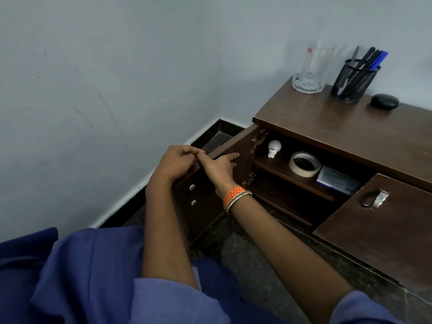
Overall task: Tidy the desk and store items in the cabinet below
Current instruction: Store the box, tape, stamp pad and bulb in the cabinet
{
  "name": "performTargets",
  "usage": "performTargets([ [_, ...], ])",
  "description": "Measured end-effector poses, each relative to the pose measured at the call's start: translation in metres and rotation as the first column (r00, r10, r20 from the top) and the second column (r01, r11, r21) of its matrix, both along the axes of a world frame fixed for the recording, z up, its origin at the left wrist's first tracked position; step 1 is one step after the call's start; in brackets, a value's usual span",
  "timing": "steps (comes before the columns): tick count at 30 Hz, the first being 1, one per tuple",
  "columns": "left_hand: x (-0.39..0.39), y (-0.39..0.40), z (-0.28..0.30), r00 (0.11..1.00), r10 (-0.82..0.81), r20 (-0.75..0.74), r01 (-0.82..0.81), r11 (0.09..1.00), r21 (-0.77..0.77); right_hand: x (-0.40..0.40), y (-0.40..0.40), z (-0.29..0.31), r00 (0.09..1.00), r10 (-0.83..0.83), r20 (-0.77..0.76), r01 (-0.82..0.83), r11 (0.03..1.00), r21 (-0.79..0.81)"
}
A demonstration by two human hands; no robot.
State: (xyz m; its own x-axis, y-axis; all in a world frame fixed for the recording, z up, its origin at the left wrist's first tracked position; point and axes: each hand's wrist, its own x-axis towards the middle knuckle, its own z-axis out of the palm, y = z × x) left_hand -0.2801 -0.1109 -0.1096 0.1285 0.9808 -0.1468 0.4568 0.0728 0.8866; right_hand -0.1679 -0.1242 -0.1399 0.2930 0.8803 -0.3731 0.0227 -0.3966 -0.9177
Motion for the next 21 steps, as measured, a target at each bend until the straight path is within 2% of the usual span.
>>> performTargets([
  [4,-0.002,-0.005,0.003,0.994,-0.110,-0.002,0.108,0.982,-0.153,0.010,-0.004,-0.002,0.997,0.060,-0.039,-0.061,0.998,-0.009],
  [8,0.006,-0.005,-0.002,0.947,-0.283,-0.151,0.219,0.914,-0.341,0.025,-0.015,-0.002,0.988,0.141,-0.067,-0.143,0.989,-0.027],
  [11,0.014,-0.001,-0.007,0.905,-0.406,-0.127,0.314,0.840,-0.442,0.050,-0.027,-0.012,0.986,0.157,-0.058,-0.156,0.988,0.017],
  [13,0.023,-0.001,-0.005,0.846,-0.518,-0.128,0.387,0.761,-0.521,0.065,-0.041,-0.007,0.982,0.180,-0.061,-0.177,0.983,0.049],
  [16,0.046,-0.007,-0.004,0.695,-0.700,-0.164,0.473,0.617,-0.629,0.088,-0.057,-0.004,0.979,0.204,-0.026,-0.201,0.975,0.101],
  [18,0.065,-0.010,-0.008,0.625,-0.771,-0.117,0.526,0.528,-0.666,0.102,-0.067,0.001,0.983,0.184,0.008,-0.184,0.978,0.098],
  [21,0.097,-0.013,-0.018,0.557,-0.824,-0.103,0.575,0.473,-0.668,0.124,-0.080,0.002,0.992,0.122,0.015,-0.123,0.989,0.081],
])
